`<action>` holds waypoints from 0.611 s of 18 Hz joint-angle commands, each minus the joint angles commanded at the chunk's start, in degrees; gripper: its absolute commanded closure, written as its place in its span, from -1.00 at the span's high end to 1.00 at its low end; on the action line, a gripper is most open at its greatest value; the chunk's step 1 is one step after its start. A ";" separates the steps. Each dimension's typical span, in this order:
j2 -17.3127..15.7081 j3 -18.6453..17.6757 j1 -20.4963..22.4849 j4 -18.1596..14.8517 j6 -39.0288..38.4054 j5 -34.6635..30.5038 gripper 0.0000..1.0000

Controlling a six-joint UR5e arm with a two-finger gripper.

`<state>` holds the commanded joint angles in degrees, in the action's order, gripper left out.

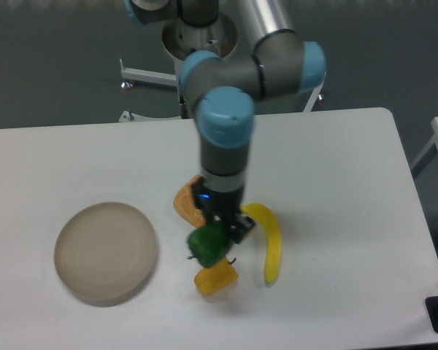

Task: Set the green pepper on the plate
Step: 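Carry the green pepper across the table toward the beige plate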

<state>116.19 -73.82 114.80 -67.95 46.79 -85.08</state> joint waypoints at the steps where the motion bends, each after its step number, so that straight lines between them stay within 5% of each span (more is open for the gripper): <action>1: 0.00 -0.70 -0.97 1.58 -2.64 0.00 -0.26; 4: 0.09 -2.29 -3.96 4.67 -10.02 -0.17 -0.26; 11: 0.88 -6.33 -7.30 5.11 -12.33 -1.23 -0.26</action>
<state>117.07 -80.15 107.49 -62.84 34.46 -86.31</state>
